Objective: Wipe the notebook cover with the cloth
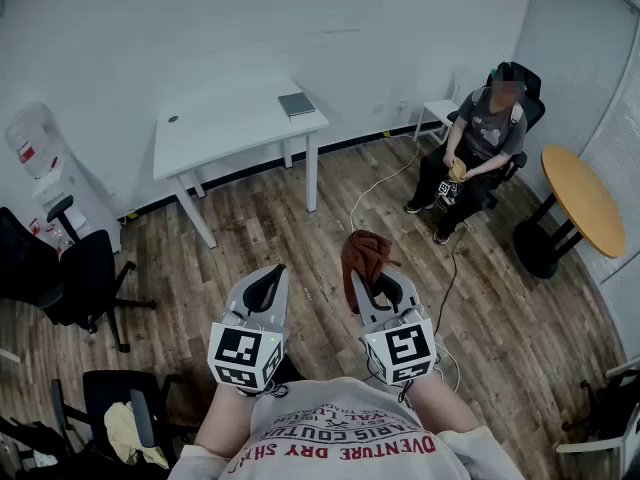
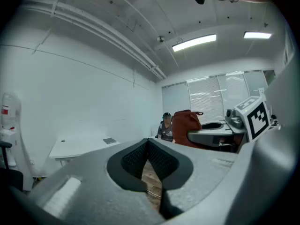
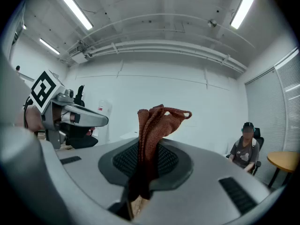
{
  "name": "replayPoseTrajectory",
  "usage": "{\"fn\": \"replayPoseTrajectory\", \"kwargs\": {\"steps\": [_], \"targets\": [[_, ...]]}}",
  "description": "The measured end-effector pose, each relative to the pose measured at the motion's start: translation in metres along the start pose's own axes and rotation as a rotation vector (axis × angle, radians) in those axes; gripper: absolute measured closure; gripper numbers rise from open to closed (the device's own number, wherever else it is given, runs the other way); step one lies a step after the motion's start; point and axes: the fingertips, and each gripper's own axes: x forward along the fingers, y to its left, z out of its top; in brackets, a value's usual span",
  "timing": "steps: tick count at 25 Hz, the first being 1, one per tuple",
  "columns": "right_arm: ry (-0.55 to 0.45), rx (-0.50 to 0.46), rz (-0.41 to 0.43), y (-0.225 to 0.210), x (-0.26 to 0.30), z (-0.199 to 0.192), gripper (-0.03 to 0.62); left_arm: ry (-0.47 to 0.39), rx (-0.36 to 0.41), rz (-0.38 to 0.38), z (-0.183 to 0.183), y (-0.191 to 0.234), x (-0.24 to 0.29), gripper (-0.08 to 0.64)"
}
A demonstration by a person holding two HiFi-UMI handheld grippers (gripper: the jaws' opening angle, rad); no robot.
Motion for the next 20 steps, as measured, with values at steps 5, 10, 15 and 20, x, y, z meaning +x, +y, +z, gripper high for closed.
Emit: {"fn": "replayPoseTrajectory", "kwargs": {"steps": [5, 10, 15, 20], "targets": [[0.023, 0.003, 0.008, -0.002, 0.006, -0.010, 0.522, 0.001, -0.008, 0.000, -0.001, 0.001, 0.004, 0.549], [0.029, 0.034, 0.008, -0.010, 0.013, -0.019, 0.522, 0.011, -0.029, 0.003, -0.010, 0.007, 0.013, 0.549], [0.042, 0.102, 0.033, -0.010, 0.027, -0.033, 0.518, 0.034, -0.040, -0.026, -0.022, 0.014, 0.024, 0.549], [0.090, 0.123, 0.054, -0.009, 0.054, -0.053, 0.517, 0.023, -0.014, -0.084, -0.025, 0.025, 0.042, 0.550]]}}
